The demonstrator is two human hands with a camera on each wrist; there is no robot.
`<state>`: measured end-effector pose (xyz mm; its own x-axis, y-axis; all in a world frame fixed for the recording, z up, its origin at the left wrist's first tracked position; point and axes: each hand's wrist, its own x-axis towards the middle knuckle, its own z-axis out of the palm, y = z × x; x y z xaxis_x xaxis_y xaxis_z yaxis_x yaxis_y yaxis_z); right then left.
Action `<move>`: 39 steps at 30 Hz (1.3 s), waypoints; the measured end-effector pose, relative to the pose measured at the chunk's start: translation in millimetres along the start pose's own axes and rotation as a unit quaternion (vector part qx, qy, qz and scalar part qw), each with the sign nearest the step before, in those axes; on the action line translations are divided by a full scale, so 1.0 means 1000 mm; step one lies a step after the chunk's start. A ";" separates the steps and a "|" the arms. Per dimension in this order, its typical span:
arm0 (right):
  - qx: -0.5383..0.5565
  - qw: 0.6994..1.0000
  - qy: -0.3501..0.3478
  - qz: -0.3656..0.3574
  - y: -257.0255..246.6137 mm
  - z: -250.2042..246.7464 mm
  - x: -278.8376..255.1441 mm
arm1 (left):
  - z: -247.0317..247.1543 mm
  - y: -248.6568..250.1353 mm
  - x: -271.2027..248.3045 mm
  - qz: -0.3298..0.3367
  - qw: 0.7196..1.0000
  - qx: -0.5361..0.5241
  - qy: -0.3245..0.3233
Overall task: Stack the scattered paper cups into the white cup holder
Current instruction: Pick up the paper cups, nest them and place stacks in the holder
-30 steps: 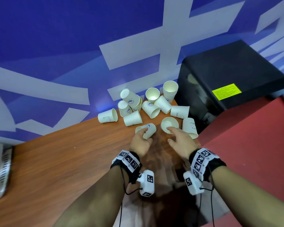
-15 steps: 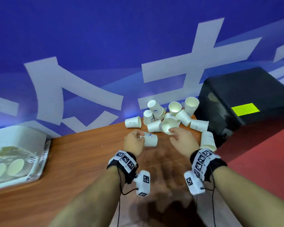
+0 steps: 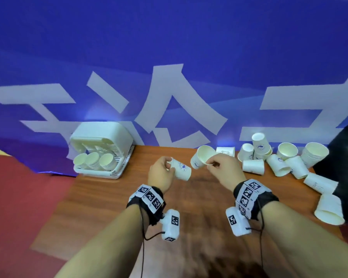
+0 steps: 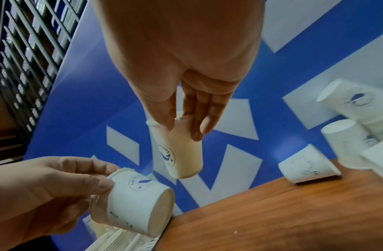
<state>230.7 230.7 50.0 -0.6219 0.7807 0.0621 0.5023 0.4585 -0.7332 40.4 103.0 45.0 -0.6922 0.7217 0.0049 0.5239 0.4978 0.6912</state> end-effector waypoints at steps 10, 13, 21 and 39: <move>-0.013 0.997 -0.037 -0.067 -0.105 0.099 0.038 | -0.099 -0.110 0.021 -0.051 0.997 -0.041 0.032; -0.010 0.997 -0.041 -0.070 -0.142 0.134 0.052 | -0.133 -0.147 0.038 -0.057 0.995 -0.078 0.033; -0.039 0.993 -0.061 -0.099 -0.238 0.234 0.099 | -0.222 -0.243 0.088 -0.065 0.991 -0.101 0.059; -0.023 0.985 -0.072 -0.154 -0.320 0.349 0.176 | -0.293 -0.370 0.169 -0.059 0.991 -0.052 0.109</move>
<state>-248.7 73.1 59.3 -0.8255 0.5357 0.1777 0.3015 0.6847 -0.6636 -416.1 -100.3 2.3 -0.8426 0.5342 0.0679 0.3868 0.5127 0.7665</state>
